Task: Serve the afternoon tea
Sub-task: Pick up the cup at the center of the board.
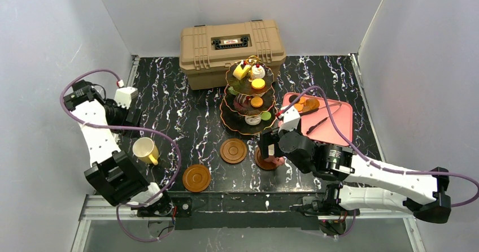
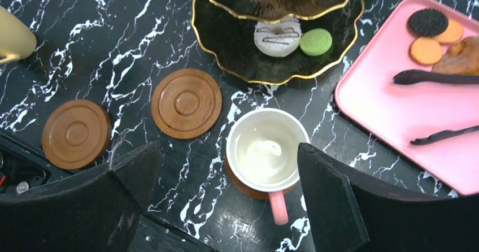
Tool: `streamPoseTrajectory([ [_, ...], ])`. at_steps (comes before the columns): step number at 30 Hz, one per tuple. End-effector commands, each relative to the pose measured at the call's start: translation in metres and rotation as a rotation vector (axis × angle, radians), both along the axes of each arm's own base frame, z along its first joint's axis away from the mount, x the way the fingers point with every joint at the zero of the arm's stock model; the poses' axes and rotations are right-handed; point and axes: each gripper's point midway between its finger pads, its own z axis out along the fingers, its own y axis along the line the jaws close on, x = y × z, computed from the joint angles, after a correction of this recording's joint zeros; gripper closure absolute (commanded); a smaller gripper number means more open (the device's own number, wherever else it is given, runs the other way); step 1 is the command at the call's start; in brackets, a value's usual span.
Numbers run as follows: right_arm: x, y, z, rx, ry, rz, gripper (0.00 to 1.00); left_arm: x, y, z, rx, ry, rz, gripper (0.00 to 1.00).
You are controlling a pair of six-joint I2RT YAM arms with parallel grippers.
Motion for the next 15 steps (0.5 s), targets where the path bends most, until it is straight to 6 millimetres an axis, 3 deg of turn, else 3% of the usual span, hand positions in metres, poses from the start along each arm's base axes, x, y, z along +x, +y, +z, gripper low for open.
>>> streamPoseTrajectory([
  [1,0.007,0.008,0.024,-0.023,-0.055,0.013,0.02,-0.012,0.004,-0.021,-0.038,0.051,-0.012,0.1],
  [5,0.009,0.034,0.03,-0.024,-0.06,0.064,0.02,-0.013,-0.005,-0.043,-0.085,0.051,0.005,0.15],
  [10,0.01,0.066,0.034,-0.016,-0.061,0.126,0.02,-0.012,0.001,-0.071,-0.077,0.078,0.032,0.23],
  [15,0.01,0.087,0.037,0.005,-0.063,0.166,0.02,-0.005,0.006,-0.089,-0.085,0.086,0.06,0.38],
])
